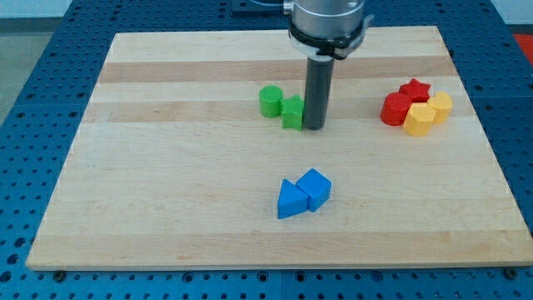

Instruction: Separate the group of red blocks from the group of yellow blocks

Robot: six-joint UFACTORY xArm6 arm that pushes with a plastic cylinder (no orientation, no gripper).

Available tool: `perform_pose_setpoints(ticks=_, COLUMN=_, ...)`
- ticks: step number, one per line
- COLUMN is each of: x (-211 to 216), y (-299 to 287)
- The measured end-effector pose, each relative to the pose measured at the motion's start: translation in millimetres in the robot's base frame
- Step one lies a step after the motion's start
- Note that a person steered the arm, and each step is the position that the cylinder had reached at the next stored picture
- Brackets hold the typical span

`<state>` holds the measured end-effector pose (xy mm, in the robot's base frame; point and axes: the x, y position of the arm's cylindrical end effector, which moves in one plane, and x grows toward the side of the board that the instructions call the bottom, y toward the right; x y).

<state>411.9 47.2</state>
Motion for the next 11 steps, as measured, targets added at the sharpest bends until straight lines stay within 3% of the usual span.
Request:
perform_pose_setpoints(ticks=3, x=-43.2, y=-35.1)
perform_pose_setpoints(ticks=4, x=-55.1, y=6.3)
perform_pose_setpoints(ticks=6, x=-104.1, y=151.9)
perform_pose_setpoints(ticks=7, x=-103.2, y=212.3)
perform_pose_setpoints(ticks=8, x=-96.7, y=218.3)
perform_pose_setpoints(ticks=11, x=-42.4, y=179.2)
